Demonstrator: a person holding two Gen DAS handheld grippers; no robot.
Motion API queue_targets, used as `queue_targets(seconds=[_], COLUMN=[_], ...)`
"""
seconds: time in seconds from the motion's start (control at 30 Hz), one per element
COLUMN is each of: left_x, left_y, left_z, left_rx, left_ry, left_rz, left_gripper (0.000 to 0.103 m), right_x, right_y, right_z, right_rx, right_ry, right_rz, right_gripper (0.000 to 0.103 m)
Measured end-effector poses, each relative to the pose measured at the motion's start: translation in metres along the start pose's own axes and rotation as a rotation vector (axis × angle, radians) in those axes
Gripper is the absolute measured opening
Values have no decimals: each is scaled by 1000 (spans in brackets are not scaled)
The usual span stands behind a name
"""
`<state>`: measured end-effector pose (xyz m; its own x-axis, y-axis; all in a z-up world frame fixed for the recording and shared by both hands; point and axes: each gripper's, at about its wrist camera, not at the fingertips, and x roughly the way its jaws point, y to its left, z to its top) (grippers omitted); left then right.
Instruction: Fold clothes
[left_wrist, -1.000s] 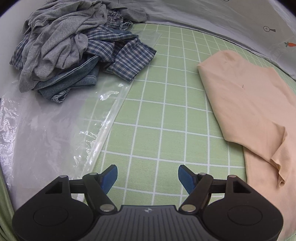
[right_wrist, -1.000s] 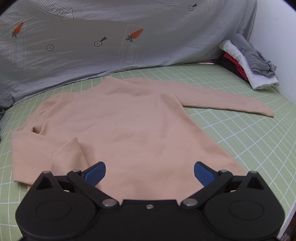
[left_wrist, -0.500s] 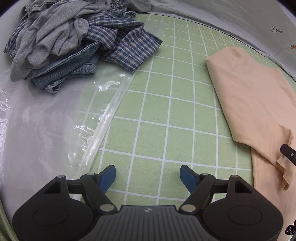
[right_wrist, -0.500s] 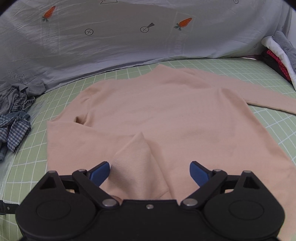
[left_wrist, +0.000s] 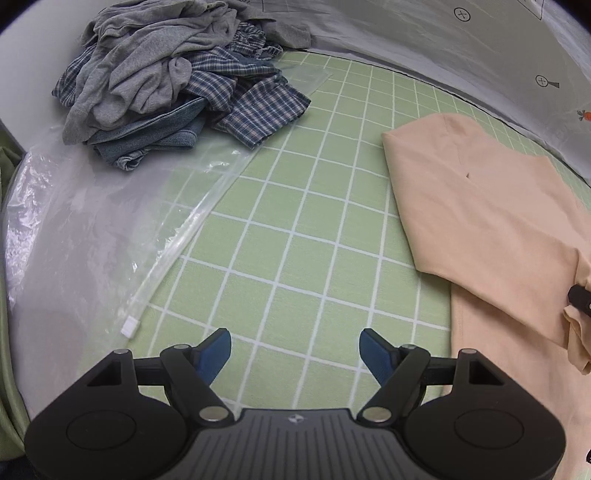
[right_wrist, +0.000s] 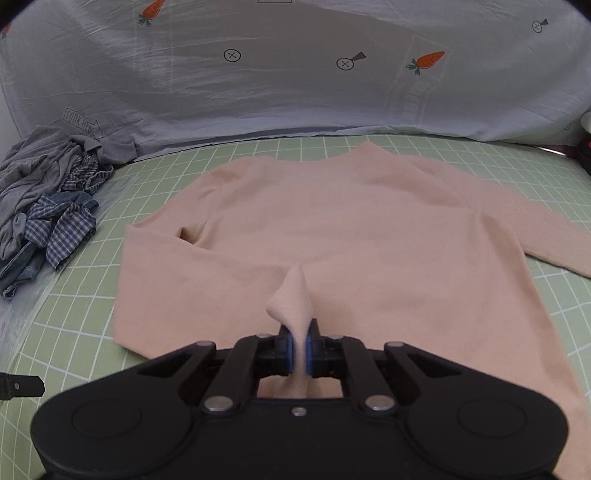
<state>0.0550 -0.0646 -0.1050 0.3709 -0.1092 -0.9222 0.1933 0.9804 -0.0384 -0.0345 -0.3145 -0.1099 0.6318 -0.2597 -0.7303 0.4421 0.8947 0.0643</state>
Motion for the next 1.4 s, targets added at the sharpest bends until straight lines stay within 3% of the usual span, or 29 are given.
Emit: queue_targets(seconds=[0.2,0.37,0.53,0.67,0.7,0.73,0.77,0.9,0.97,1.17,1.4], left_x=[-4,-4,-1,-2,-3,-5,-7,-13,-17,-23,-31], left_y=[-52,-96,-130,-141,-142,-143,-143,-133,-125,-90,-35], left_z=[-7,-5,0,1,0,-2,-3,-11,-16,-29,-41], left_rx=[-99,-119,-140,-165,-161,-153,-147,-142,-143,-121,-61], left_ry=[-19,-34,-51,-37,-38,-40,-43,-37,-46,-63,-40], left_rz=[18,45,89,127,129,137,146,151,141,111,57], left_gripper=[77,77,77,78,79,82,83,86,87,90,90], right_x=[-16,-16,6,31,33,33,31,19,9,-19,-59], right_y=[-45,-111,-216,-295,-304,-311,-313,-303,-291,-227,-129], right_z=[41,77,112,126,125,122,117,91,75,29,-21], right_rx=[-74,-51,81,206,213,213,202,189,207,166,120], right_ry=[-64,-110,-151,-117,-111,-114,-121,-122,-133,-98,-75], right_rz=[69,85,-37,-161,-172,-191,-207,-226,-227,-192,-209], right_gripper=[7,7,7,10,13,32,48,73,103,103,103])
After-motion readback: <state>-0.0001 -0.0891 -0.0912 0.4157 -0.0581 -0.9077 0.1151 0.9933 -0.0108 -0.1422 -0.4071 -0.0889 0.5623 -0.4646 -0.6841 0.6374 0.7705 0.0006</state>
